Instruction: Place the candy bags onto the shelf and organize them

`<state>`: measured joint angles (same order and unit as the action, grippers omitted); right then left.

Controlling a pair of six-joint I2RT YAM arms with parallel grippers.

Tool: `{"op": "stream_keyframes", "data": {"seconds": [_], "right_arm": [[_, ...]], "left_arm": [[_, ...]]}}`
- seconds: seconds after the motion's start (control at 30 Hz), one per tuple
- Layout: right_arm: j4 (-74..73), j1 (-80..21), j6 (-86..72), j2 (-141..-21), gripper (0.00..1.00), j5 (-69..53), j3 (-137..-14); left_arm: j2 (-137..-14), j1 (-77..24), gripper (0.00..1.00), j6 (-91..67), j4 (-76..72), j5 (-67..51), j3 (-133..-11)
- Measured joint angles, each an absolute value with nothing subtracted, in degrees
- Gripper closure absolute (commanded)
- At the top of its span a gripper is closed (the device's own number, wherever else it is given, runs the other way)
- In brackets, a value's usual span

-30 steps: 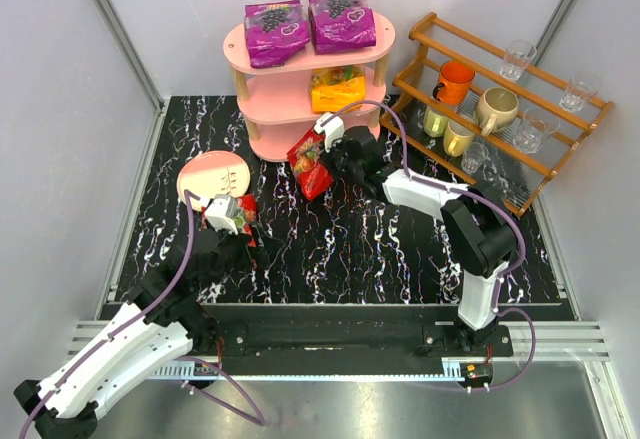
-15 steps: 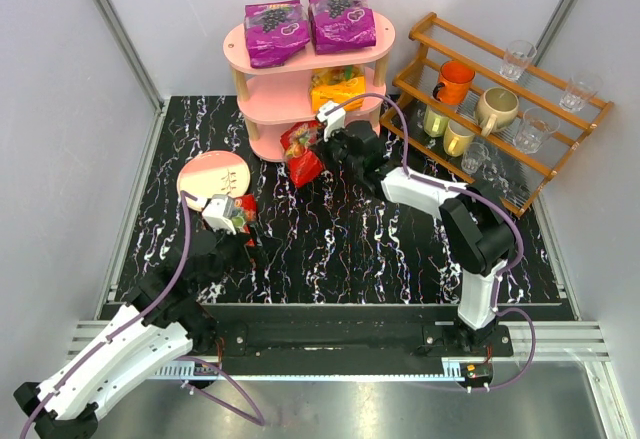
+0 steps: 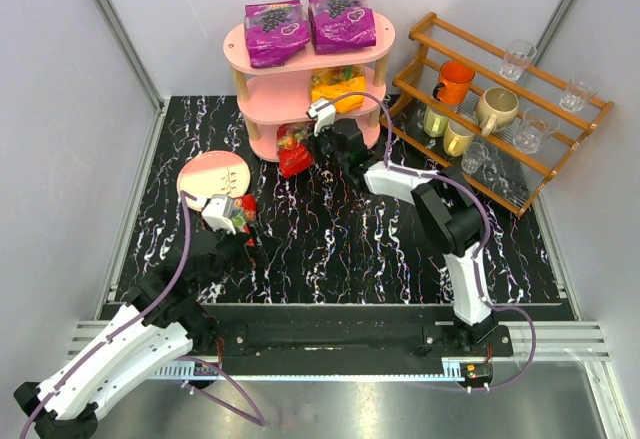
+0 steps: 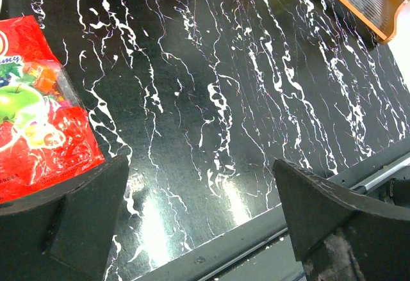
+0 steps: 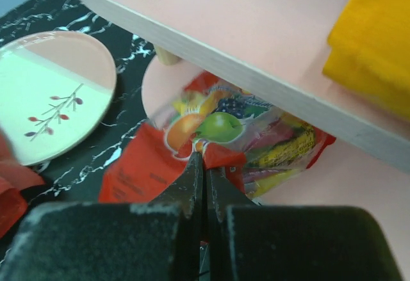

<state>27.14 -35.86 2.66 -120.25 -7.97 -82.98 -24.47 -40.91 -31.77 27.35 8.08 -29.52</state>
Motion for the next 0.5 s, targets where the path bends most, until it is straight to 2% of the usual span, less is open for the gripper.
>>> {"op": "stream_keyframes", "data": {"seconds": [0.5], "right_arm": [[27.20,-34.39,-0.56,-129.78,1.00,-4.45,-92.77]], "left_arm": [[-22.48,-40.91,0.01,-31.29,27.73,11.14,-29.52]]}}
